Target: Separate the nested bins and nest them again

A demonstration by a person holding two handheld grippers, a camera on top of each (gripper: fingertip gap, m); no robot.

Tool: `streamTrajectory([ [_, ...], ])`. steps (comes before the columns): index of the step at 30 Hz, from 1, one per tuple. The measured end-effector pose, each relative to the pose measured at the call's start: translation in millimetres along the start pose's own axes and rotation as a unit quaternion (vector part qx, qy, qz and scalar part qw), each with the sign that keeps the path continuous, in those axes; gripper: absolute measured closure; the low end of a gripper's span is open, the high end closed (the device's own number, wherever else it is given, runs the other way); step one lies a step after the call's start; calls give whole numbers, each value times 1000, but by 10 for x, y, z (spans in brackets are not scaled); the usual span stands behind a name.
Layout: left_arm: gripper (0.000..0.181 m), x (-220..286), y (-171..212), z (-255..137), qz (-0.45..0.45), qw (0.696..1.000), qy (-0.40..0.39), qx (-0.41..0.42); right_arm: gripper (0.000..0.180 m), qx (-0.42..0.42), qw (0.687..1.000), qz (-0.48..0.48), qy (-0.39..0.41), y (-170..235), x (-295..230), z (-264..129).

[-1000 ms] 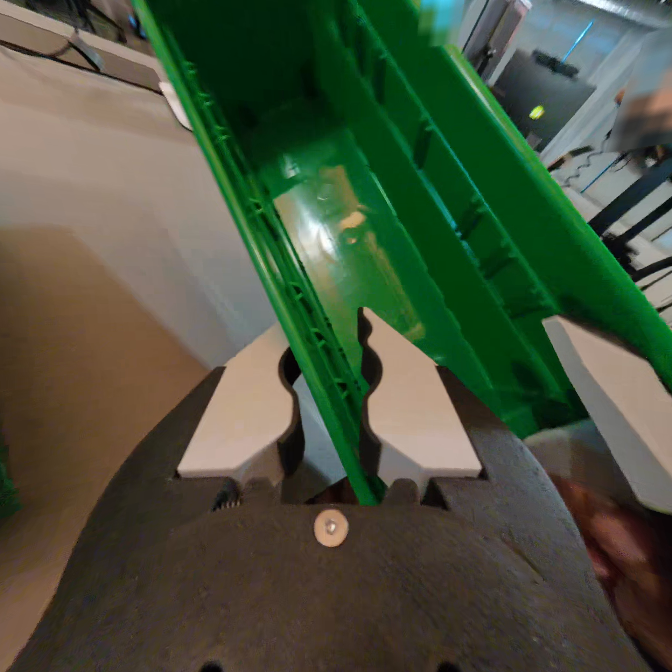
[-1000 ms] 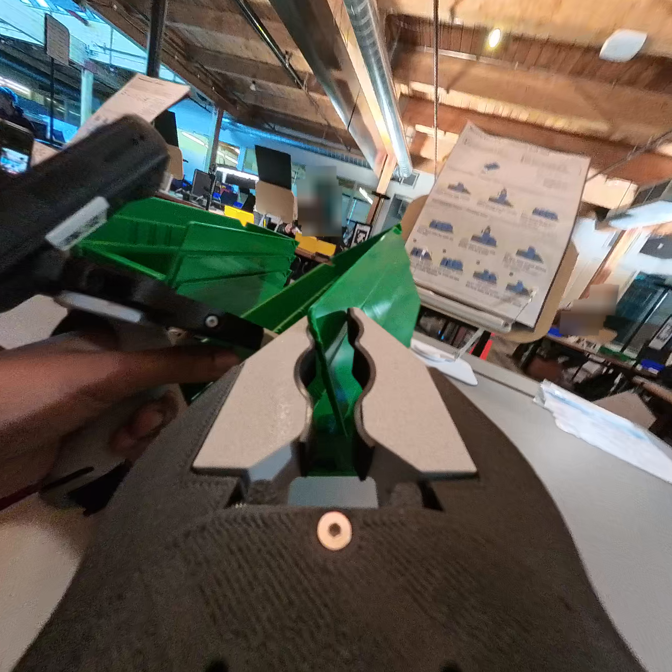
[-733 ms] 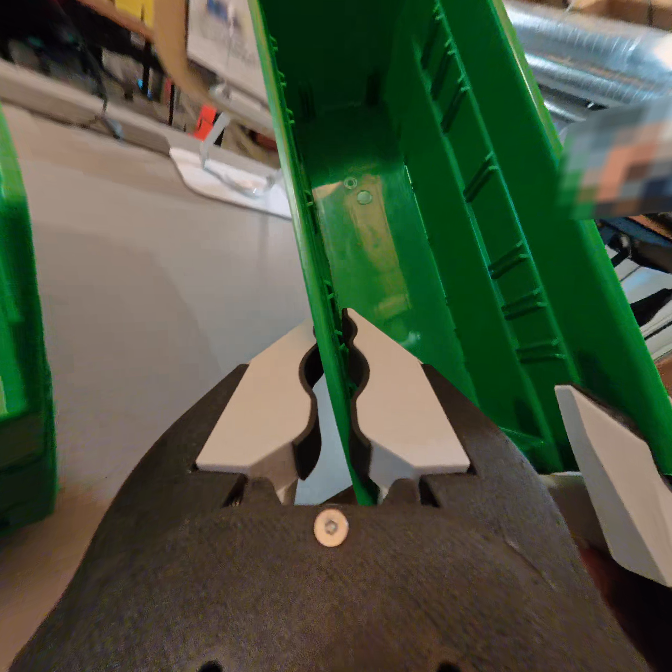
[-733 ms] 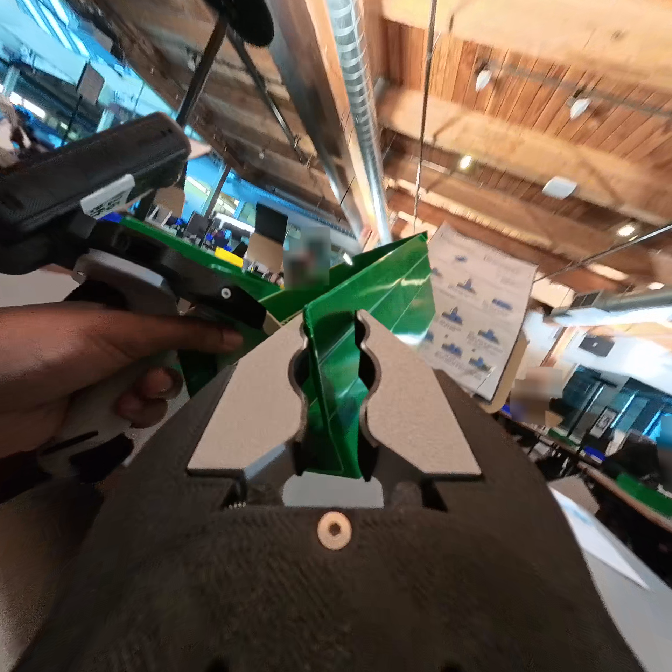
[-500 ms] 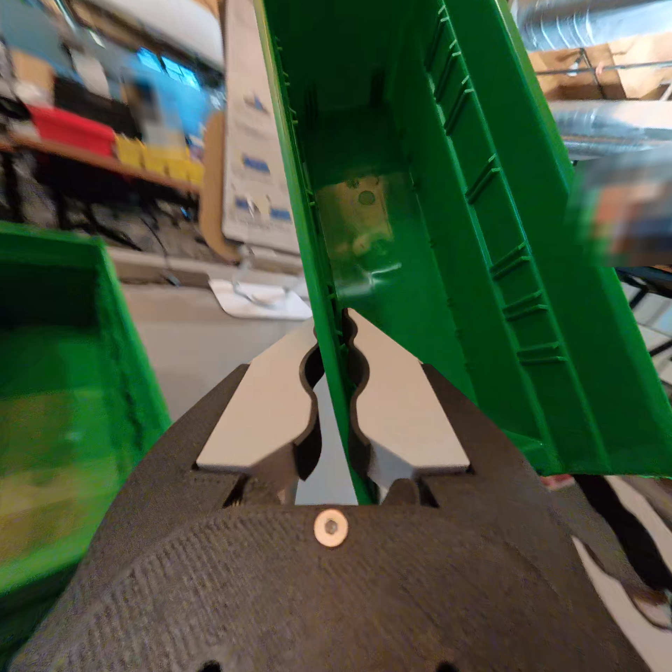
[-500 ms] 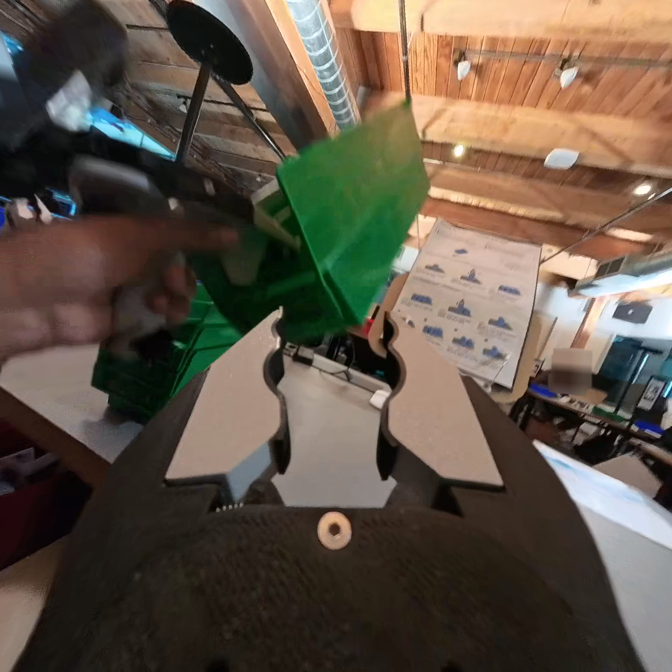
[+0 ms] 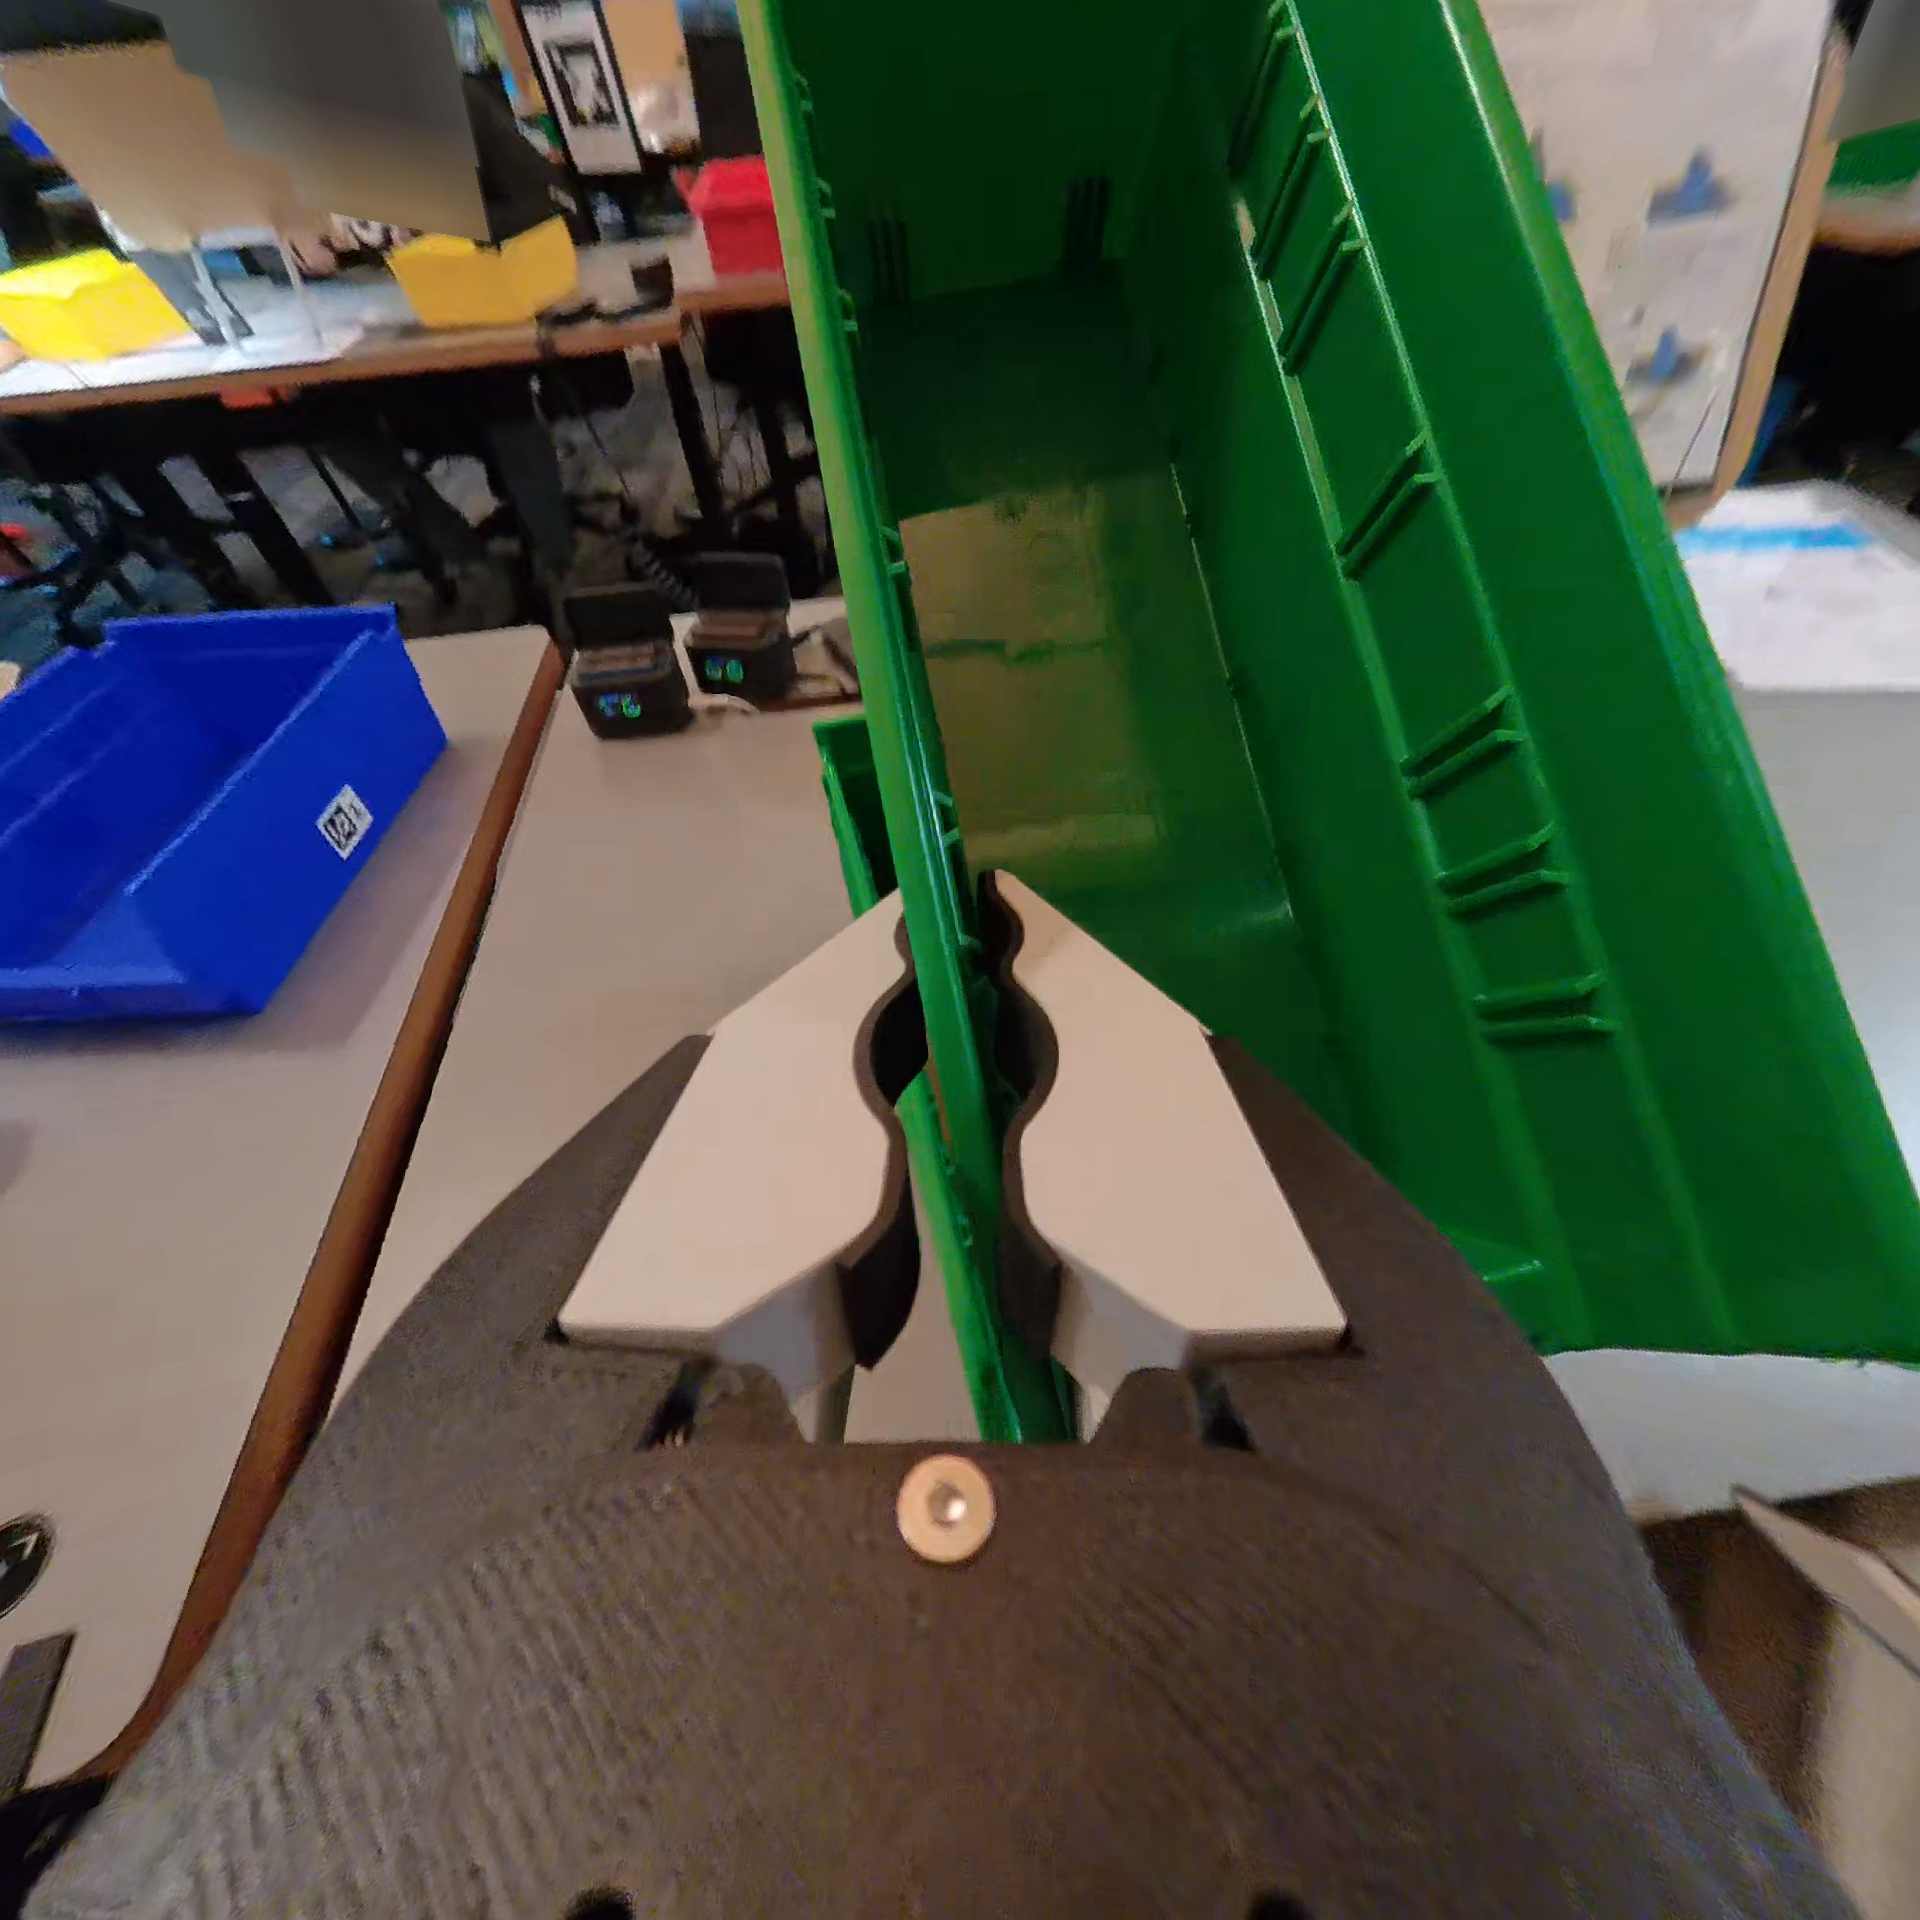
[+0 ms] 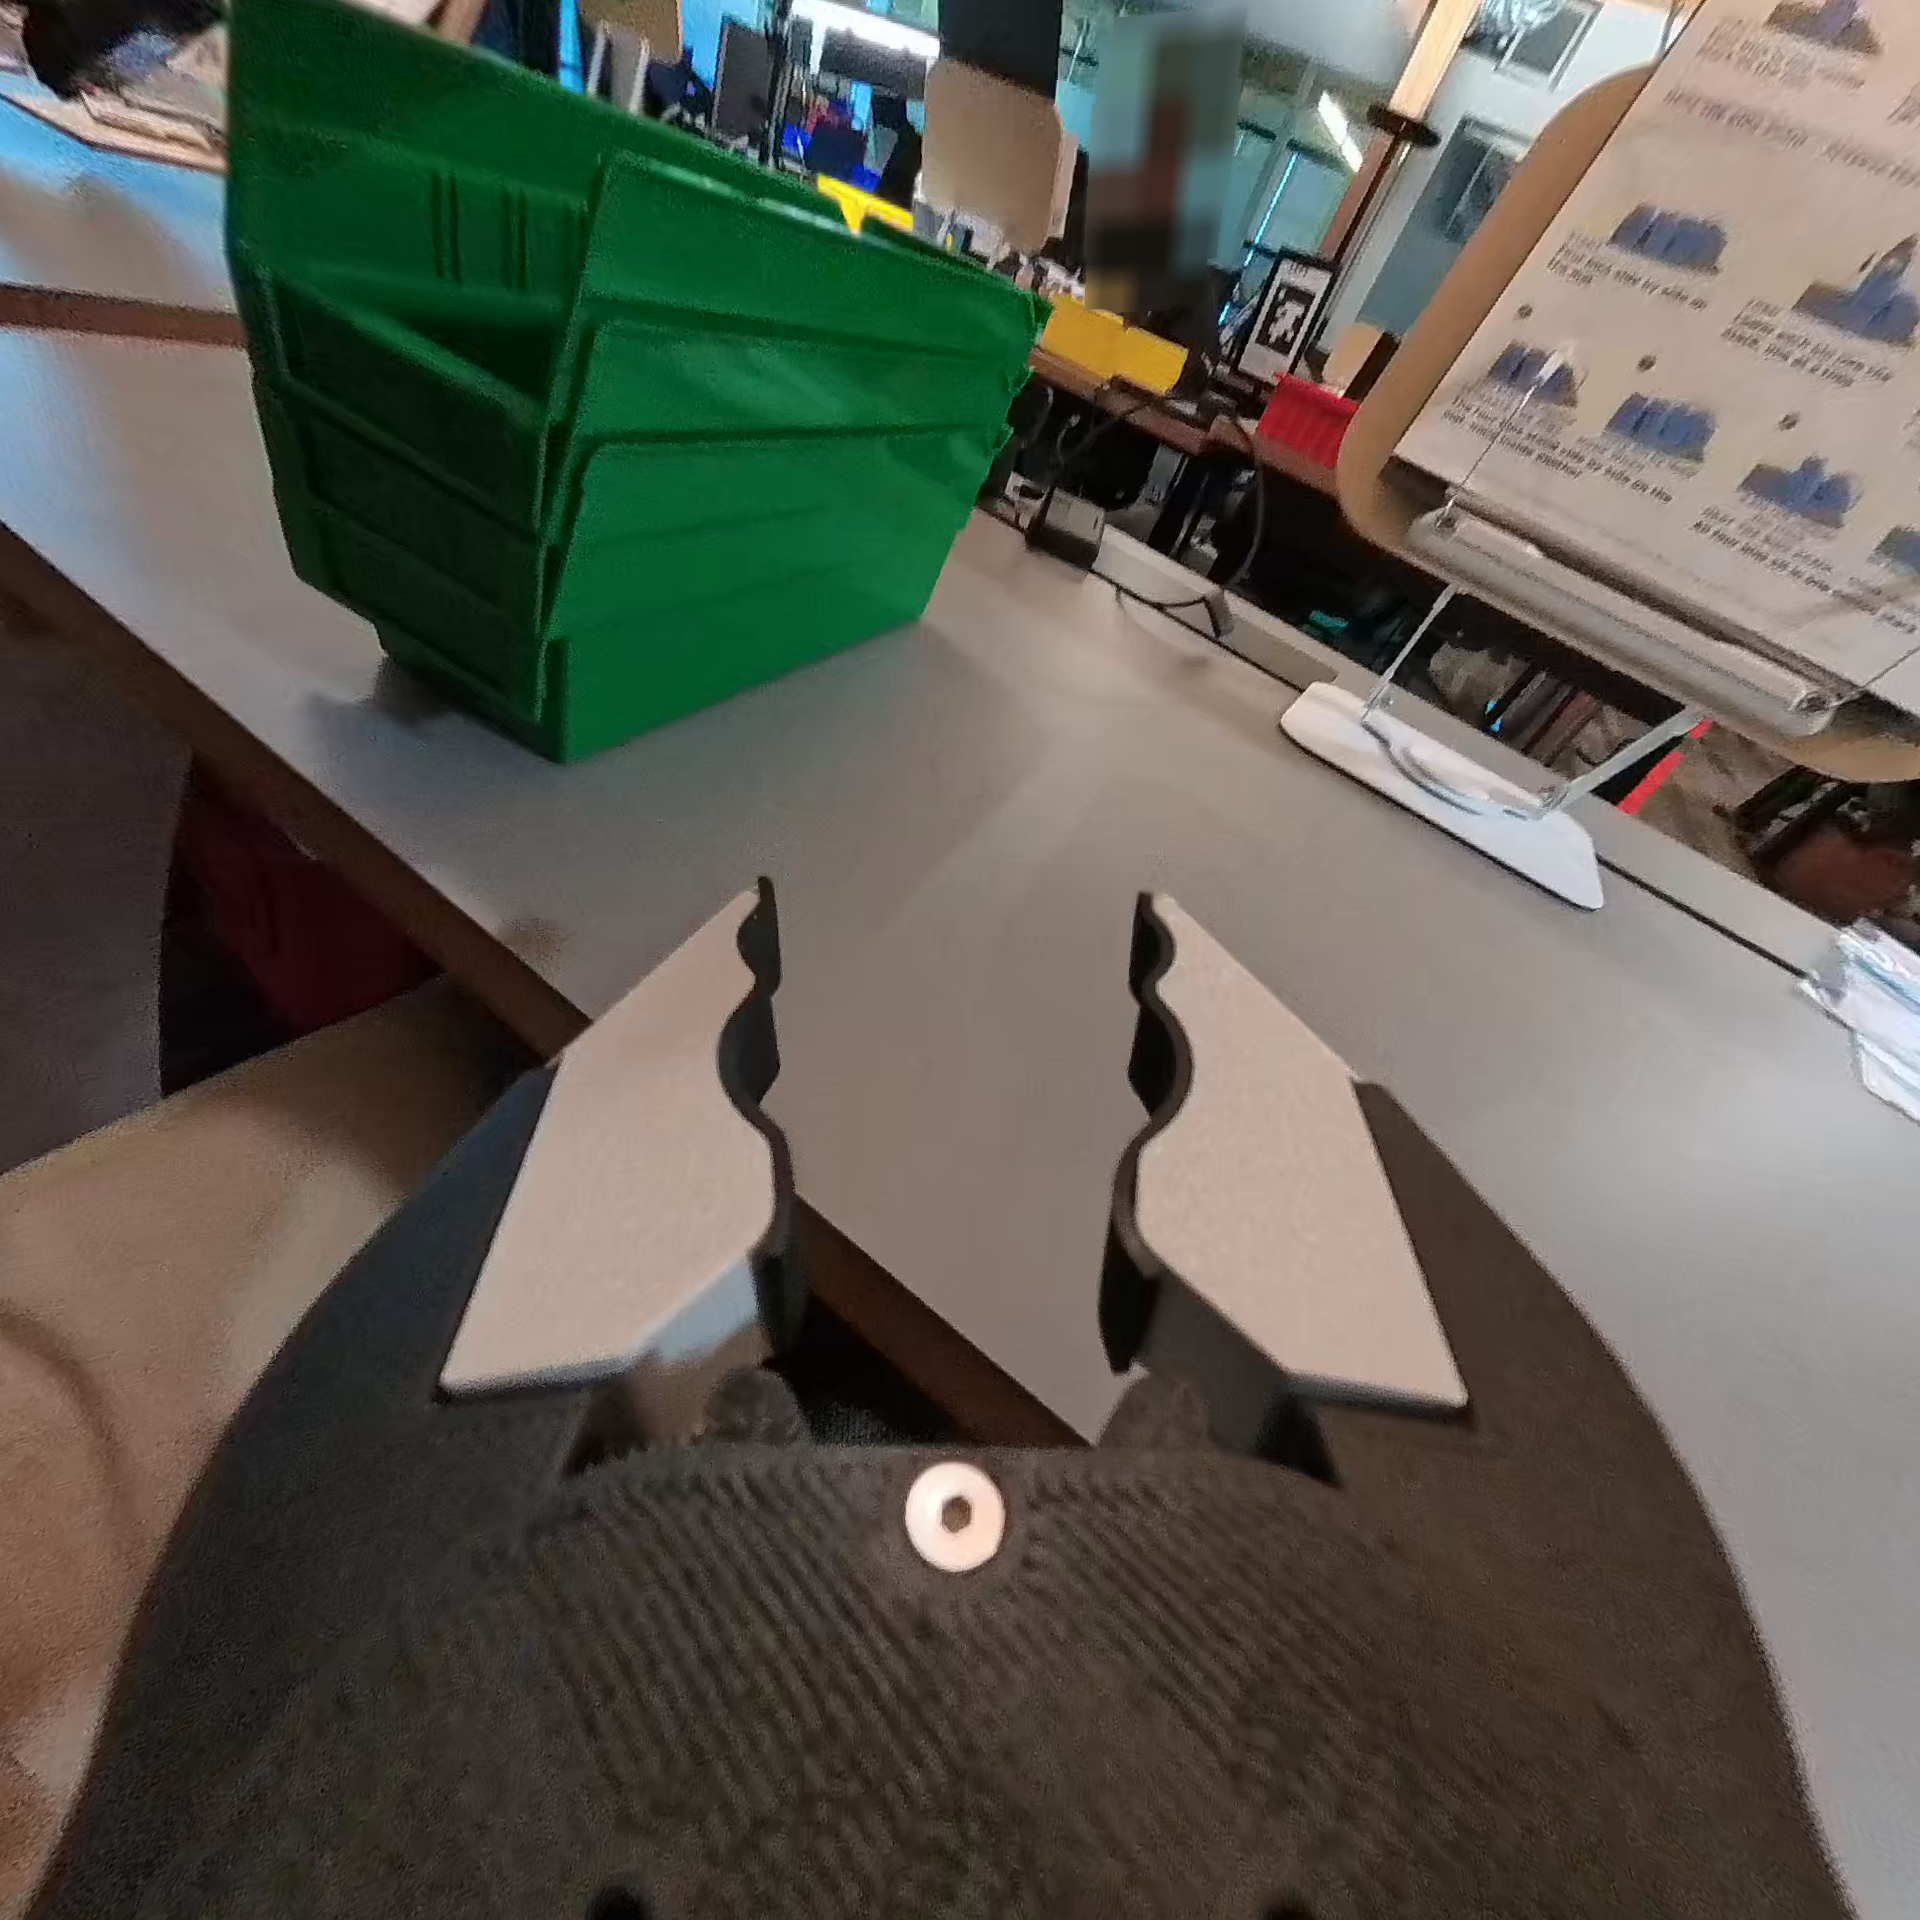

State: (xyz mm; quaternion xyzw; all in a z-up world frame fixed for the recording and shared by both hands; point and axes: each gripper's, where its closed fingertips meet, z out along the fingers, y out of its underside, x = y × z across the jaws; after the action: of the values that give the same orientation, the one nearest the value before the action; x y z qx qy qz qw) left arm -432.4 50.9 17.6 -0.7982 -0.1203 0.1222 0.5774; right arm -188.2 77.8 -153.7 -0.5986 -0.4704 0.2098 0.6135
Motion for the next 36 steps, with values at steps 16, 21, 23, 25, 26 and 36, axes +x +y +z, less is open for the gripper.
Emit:
streamTrajectory([
  [16, 176, -10, 561, 345, 23, 992, -11, -122, 112, -1, 1000, -21, -17, 21, -86, 20],
  [21, 171, -35, 601, 411, 22, 993, -20, -117, 113, 0, 1000, -24, -19, 20, -93, 21],
  [23, 155, -62, 655, 399, 45, 990, -25, -133, 114, 0, 999, -26, -20, 19, -99, 21],
  [25, 156, -52, 631, 377, 60, 990, -23, -123, 114, 0, 999, -27, -21, 20, -108, 22],
  [26, 155, -43, 625, 369, 64, 990, -21, -121, 114, 0, 999, -27, -22, 22, -112, 23],
  [36, 180, -82, 655, 505, 21, 994, -38, -102, 115, 1, 999, -32, -24, 20, -120, 17],
])
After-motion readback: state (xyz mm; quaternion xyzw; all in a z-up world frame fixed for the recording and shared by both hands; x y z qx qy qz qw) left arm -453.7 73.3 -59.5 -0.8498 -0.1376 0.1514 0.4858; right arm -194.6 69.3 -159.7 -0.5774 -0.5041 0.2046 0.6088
